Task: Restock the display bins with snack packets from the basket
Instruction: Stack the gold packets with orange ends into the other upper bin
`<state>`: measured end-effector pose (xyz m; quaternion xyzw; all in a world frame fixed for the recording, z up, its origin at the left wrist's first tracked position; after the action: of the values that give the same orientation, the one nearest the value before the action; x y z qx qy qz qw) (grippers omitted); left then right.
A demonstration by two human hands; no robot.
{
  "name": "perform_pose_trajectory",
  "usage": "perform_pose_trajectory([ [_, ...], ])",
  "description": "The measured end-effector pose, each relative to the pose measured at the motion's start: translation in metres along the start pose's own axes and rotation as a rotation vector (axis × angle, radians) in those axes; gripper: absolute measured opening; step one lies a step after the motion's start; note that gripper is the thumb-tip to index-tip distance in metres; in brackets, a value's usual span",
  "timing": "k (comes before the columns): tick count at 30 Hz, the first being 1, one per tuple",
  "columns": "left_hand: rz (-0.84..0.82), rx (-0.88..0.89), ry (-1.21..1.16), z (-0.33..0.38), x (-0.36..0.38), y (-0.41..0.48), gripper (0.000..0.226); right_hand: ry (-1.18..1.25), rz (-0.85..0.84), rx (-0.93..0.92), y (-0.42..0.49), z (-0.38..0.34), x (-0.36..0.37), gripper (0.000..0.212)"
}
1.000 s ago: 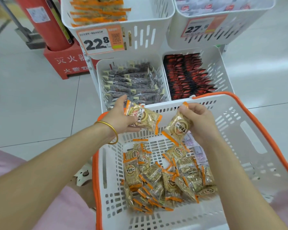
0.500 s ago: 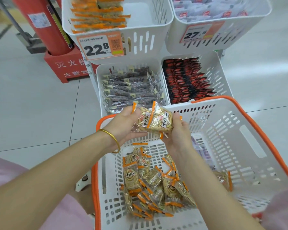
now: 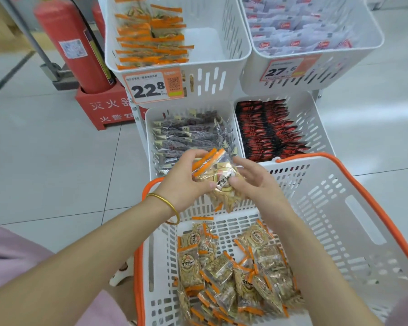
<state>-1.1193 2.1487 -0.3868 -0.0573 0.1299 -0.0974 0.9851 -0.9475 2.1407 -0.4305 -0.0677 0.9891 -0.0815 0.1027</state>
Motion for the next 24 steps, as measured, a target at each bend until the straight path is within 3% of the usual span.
perform_pose_trajectory([
  [2, 0.047, 0.016, -0.066, 0.003, 0.002, 0.000, 0.066, 0.049, -0.051, -0.033, 0.003, -0.006, -0.003, 0.044],
  [4, 0.105, -0.002, -0.164, 0.008, 0.004, -0.001, 0.064, 0.177, 0.014, -0.082, 0.004, -0.015, 0.001, 0.033],
  [8, 0.028, -0.016, -0.134, 0.025, 0.006, 0.004, 0.061, 0.294, 0.062, -0.142, 0.010, -0.035, 0.012, 0.043],
  [11, -0.015, 0.069, -0.026, 0.049, -0.011, 0.017, 0.052, 0.170, 0.053, -0.166, 0.022, -0.057, 0.008, 0.040],
  [14, -0.064, 0.173, 0.192, 0.074, -0.034, 0.029, 0.041, 0.029, -0.011, -0.224, 0.039, -0.096, -0.015, 0.063],
  [17, -0.041, 0.290, 0.314, 0.091, -0.047, 0.044, 0.044, -0.170, -0.145, -0.307, 0.059, -0.150, -0.030, 0.064],
  [19, 0.020, 0.341, 0.330, 0.098, -0.052, 0.055, 0.054, -0.335, -0.204, -0.333, 0.074, -0.183, -0.029, 0.039],
  [21, 0.141, 0.412, 0.334, 0.103, -0.062, 0.065, 0.067, -0.394, -0.155, -0.360, 0.090, -0.208, -0.028, 0.017],
  [24, 0.391, 0.489, 0.697, 0.100, -0.084, 0.077, 0.079, -0.340, 0.080, -0.485, 0.121, -0.234, -0.034, 0.020],
])
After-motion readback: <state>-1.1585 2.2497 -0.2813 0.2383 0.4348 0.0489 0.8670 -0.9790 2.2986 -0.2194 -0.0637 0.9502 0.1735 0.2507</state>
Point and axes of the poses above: each hand's wrist, its own y-axis towards the middle knuckle, its own x-axis out of the palm, z = x × y, the point moved 1 cm from there along y, towards the middle knuckle, and after that the axes turned 10 degrees about -y, right-handed, at the moved point
